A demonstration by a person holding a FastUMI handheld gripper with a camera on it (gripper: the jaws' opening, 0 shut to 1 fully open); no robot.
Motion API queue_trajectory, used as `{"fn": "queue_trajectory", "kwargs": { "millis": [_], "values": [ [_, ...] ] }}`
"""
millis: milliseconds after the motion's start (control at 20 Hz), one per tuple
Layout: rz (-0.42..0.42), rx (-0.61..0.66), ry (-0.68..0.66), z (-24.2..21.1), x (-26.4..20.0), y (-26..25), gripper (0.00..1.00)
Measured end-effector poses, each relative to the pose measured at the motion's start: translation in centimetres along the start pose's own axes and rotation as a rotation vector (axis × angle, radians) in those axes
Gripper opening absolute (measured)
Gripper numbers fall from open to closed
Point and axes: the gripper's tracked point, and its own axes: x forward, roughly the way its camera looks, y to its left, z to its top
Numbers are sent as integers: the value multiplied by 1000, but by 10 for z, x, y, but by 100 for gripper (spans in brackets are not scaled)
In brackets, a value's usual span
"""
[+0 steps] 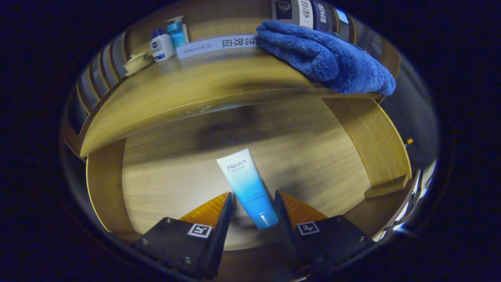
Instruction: Pull open the drawer, take out the items inside it, and place them on the countertop above the cabinet.
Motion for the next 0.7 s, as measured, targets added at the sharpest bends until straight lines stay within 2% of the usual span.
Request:
{"fn": "queue_trajectory", "kwargs": {
  "millis": [300, 450, 600, 650, 700],
  "values": [
    [35, 32, 100, -1, 11, 2, 64],
    [24, 49, 141, -5, 11, 1, 65],
    [-10, 18, 127, -2, 10, -4, 58],
    [-18, 23, 128, -5, 14, -6, 47],
    [-23, 27, 114, -2, 14, -8, 46]
  ]
}}
